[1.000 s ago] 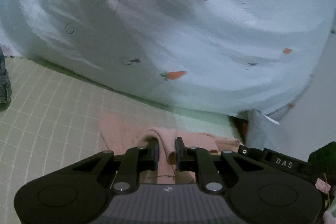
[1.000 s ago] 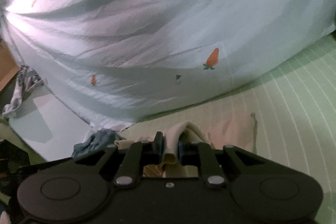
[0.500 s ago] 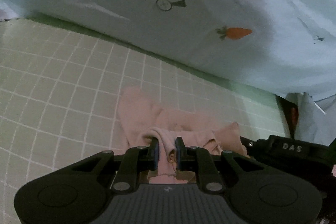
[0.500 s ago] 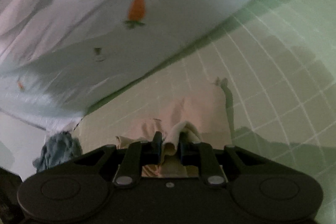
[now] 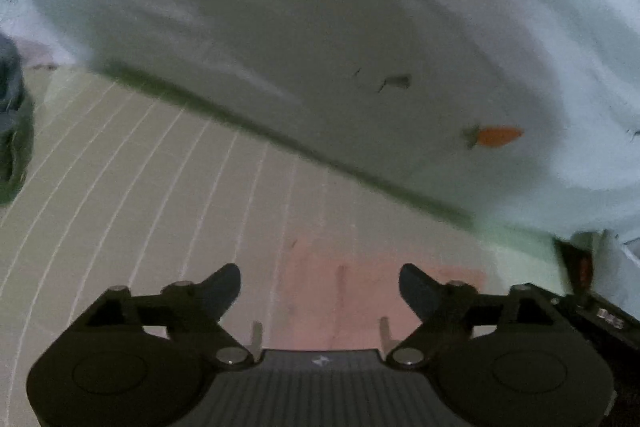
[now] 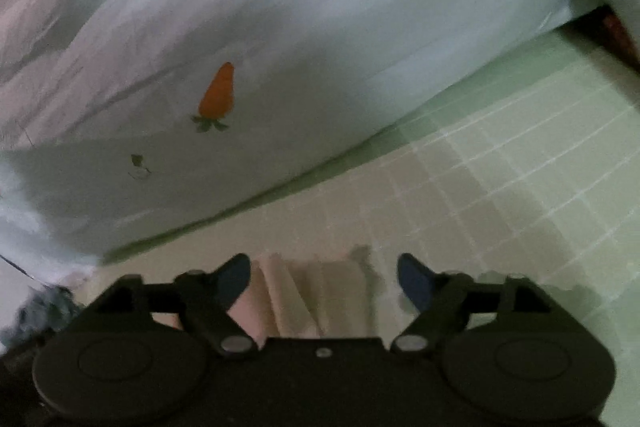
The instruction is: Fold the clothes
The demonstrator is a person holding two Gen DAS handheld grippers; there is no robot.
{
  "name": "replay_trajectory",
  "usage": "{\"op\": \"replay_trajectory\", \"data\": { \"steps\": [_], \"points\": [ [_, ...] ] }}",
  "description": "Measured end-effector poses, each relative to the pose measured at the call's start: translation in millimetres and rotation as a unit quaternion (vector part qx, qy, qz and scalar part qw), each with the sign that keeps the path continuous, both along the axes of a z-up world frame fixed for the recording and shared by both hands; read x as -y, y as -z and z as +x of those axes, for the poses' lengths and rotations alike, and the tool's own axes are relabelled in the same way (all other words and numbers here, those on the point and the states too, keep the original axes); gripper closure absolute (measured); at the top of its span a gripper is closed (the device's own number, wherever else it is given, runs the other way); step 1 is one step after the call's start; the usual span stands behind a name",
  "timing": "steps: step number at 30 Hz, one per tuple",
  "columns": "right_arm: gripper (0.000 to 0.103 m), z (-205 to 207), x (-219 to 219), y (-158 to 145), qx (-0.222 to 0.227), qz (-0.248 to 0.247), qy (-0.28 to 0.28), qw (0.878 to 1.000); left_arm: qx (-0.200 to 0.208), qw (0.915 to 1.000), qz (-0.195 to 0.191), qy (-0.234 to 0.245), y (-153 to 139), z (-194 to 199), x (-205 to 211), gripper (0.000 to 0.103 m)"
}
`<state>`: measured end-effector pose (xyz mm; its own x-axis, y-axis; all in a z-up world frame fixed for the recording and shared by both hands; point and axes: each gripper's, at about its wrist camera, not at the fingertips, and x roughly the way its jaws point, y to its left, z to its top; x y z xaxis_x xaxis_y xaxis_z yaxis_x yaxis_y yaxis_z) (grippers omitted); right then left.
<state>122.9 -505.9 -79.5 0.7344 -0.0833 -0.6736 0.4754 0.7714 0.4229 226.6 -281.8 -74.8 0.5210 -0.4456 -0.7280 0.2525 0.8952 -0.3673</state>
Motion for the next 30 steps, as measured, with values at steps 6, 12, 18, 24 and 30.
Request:
{"op": "replay_trajectory", "data": {
  "steps": [6, 12, 18, 24, 30],
  "points": [
    [0.012, -20.7, -23.5, 29.8, -0.037, 0.041, -0.034, 0.998, -0.076, 0.9963, 0.024, 0.030, 36.4, -11.1, 2.6, 0.015],
    [0.012, -9.7, -39.5, 52.4, -0.077, 0.056, -0.070, 0.993, -0.103, 0.9933, 0.014, 0.051, 56.5, -14.0, 6.7, 0.018],
    [0.000, -8.0, -49.0, 57.5, -0.082, 0.066, -0.081, 0.991, -0.115, 0.9894, -0.048, 0.074, 64.0, -7.1, 0.3, 0.042],
    [0.041, -19.4, -64.0, 52.1, -0.076, 0.091, -0.130, 0.984, -0.143, 0.9823, -0.106, 0.059, 68.6, -18.8, -14.0, 0.077],
    [0.058, -67.0, -75.4, 31.1, -0.065, 0.105, -0.107, 0.987, -0.118, 0.9847, -0.100, 0.081, 40.7, -59.5, -25.1, 0.081]
  ]
}}
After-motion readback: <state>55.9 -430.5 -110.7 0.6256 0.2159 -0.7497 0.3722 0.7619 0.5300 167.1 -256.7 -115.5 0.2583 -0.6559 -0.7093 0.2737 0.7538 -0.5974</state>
